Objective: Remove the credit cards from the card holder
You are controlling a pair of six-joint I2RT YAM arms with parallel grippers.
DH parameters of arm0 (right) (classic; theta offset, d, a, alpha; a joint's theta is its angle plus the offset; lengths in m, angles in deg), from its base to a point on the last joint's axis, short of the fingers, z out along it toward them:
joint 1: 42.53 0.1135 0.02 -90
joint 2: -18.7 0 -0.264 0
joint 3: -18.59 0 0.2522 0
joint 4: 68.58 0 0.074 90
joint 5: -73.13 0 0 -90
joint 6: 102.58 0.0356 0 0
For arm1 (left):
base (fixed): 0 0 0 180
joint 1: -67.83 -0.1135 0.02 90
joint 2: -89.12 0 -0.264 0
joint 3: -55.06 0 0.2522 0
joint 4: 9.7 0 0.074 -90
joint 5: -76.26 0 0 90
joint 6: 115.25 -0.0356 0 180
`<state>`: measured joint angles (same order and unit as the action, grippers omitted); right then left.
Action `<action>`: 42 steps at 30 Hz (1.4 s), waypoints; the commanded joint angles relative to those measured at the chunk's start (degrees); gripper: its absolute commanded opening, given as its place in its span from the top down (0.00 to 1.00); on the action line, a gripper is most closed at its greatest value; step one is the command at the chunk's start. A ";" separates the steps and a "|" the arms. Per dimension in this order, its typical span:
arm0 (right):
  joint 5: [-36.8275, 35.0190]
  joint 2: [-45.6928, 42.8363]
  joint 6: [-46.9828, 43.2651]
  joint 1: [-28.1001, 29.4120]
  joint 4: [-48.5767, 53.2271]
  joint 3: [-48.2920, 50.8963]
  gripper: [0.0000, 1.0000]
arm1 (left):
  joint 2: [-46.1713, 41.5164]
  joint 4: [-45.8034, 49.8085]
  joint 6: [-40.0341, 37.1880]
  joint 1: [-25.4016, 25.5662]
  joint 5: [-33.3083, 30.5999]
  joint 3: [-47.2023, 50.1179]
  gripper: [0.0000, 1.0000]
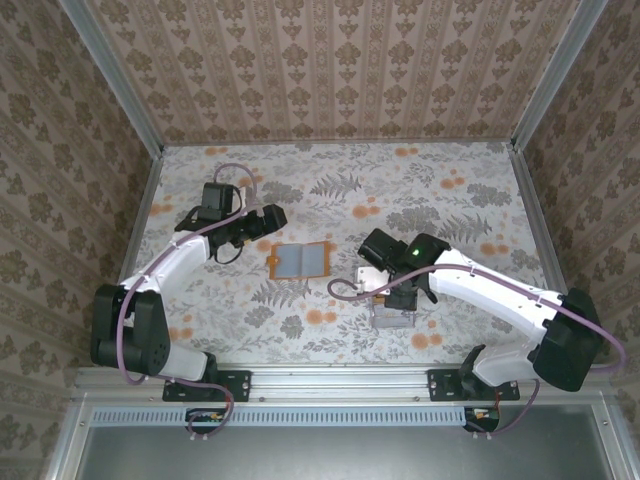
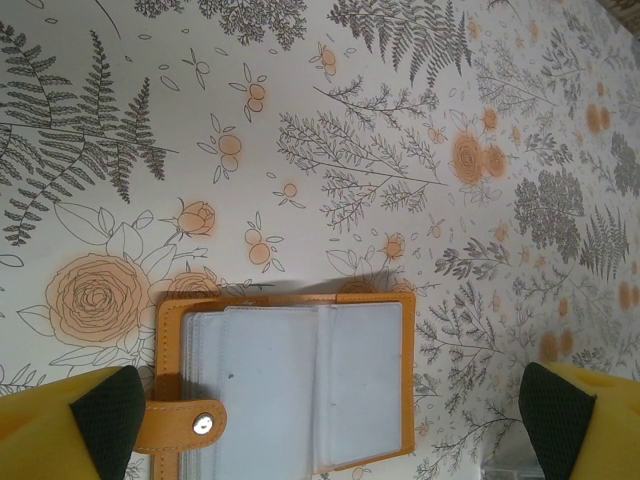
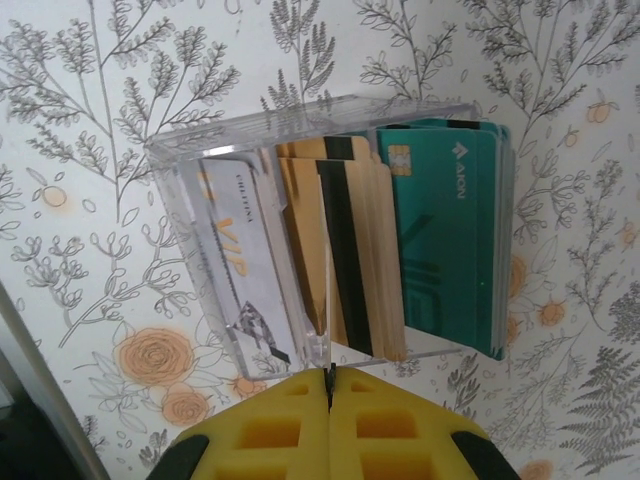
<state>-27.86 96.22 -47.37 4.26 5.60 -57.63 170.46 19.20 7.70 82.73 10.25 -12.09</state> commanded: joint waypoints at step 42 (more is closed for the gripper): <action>-7.10 -0.56 -3.47 0.70 -2.17 4.01 1.00 | -1.17 -0.56 0.44 -0.75 0.39 1.48 0.00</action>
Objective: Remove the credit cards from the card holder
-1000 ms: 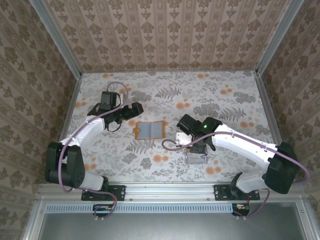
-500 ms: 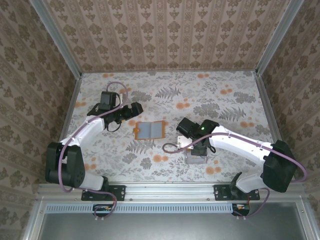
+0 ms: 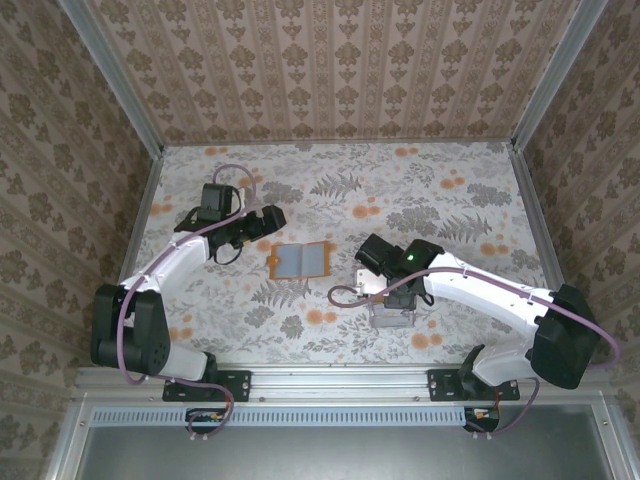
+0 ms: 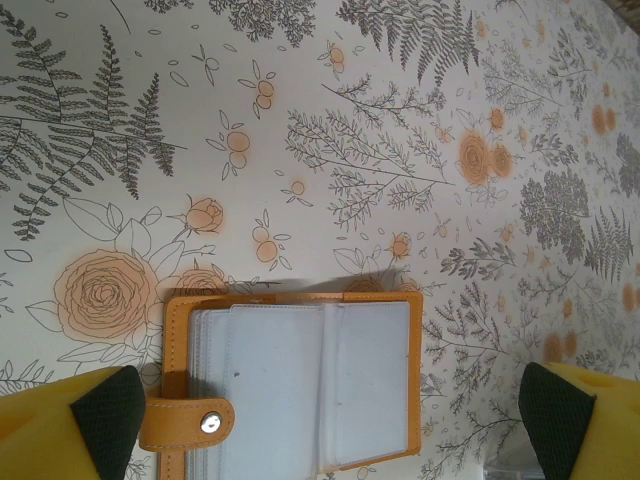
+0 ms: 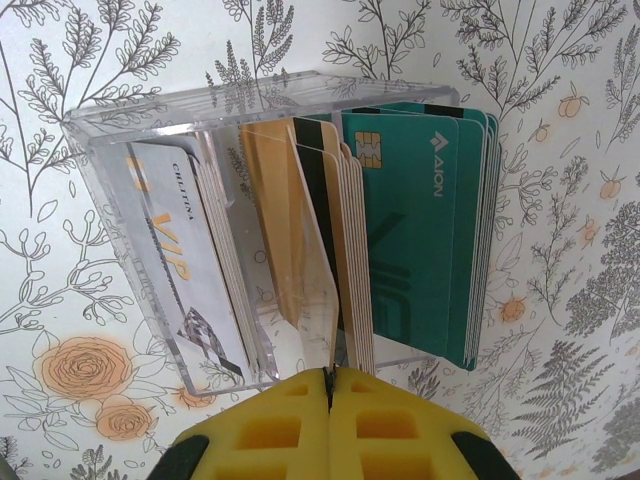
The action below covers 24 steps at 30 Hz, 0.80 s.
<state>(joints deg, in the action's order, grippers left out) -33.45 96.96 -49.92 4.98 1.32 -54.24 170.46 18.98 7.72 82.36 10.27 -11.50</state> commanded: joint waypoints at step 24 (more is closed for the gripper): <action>-5.32 4.98 1.37 -0.19 -6.31 0.90 0.83 | -2.30 0.63 0.19 -0.39 0.31 0.94 0.00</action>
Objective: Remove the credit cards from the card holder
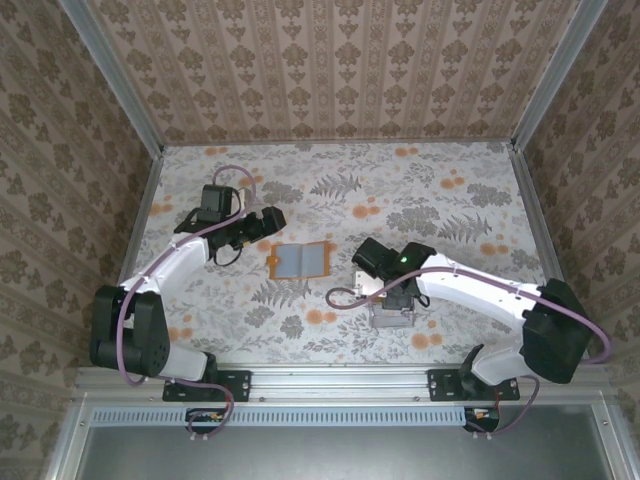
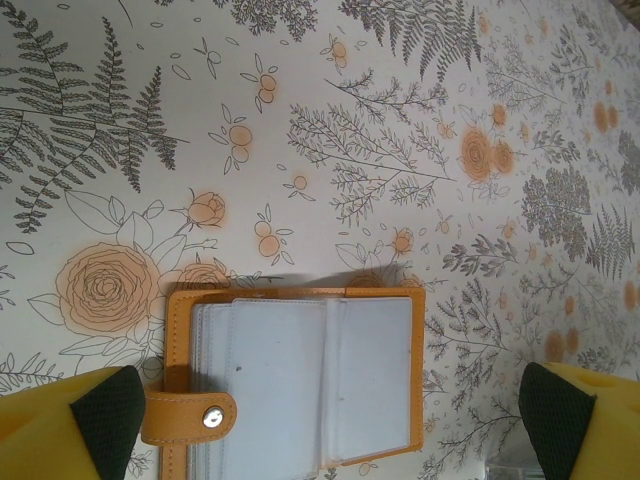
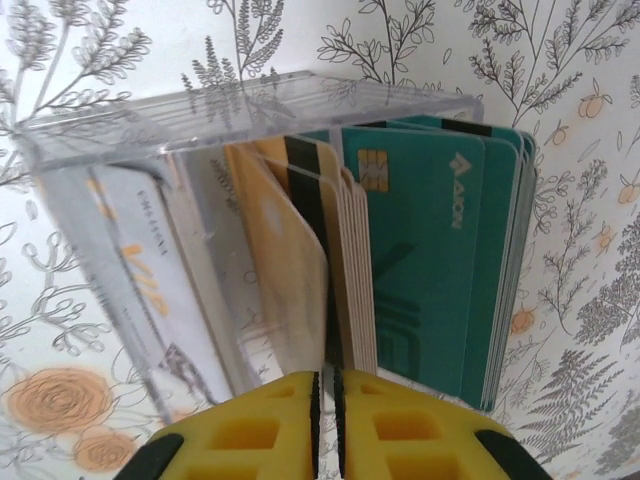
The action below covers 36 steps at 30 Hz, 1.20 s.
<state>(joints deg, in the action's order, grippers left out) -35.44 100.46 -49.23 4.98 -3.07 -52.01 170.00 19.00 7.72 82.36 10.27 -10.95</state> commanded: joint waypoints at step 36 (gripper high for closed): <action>23.64 27.47 71.29 -7.91 -18.84 -26.26 1.00 | 0.07 -0.70 3.16 -0.37 3.23 8.82 0.48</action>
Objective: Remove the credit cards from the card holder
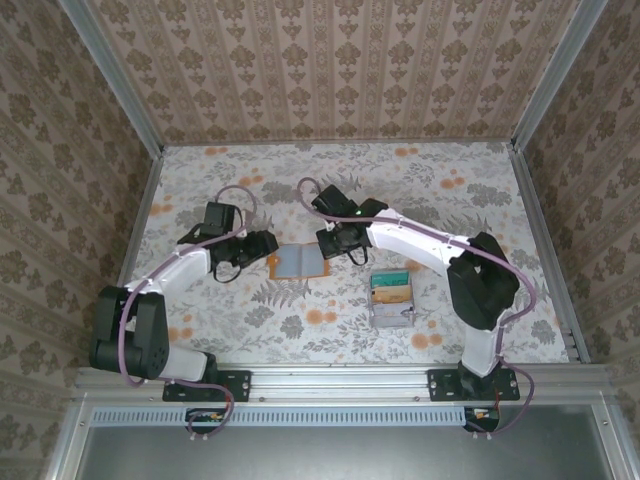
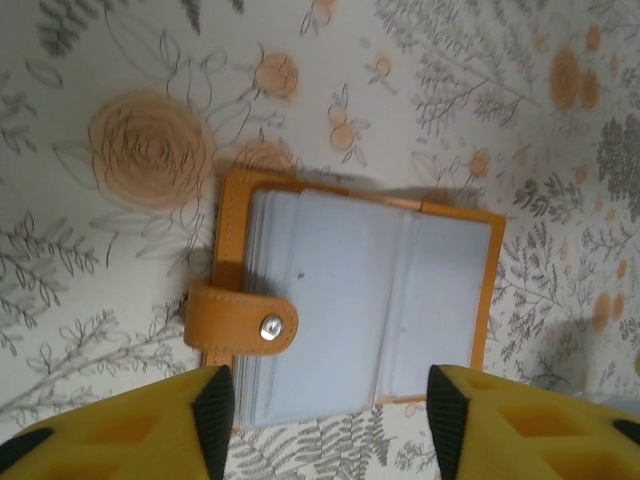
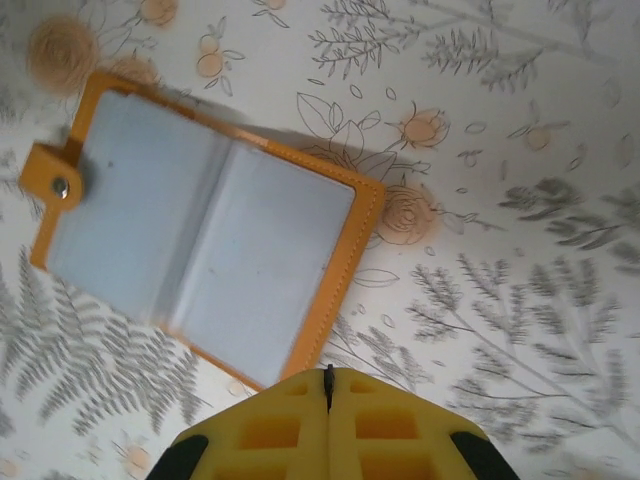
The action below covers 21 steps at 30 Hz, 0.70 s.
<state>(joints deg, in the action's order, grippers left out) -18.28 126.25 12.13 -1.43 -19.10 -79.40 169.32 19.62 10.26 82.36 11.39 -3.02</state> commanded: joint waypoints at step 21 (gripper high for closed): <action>8.98 14.00 14.40 -3.22 0.63 -4.79 1.00 | 10.72 -2.33 -1.49 1.67 3.83 -1.25 0.61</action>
<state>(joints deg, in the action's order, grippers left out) -9.23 138.95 25.39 -4.57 -21.19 -82.90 179.16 17.52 10.47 83.56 14.21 -2.62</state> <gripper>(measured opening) 0.066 0.392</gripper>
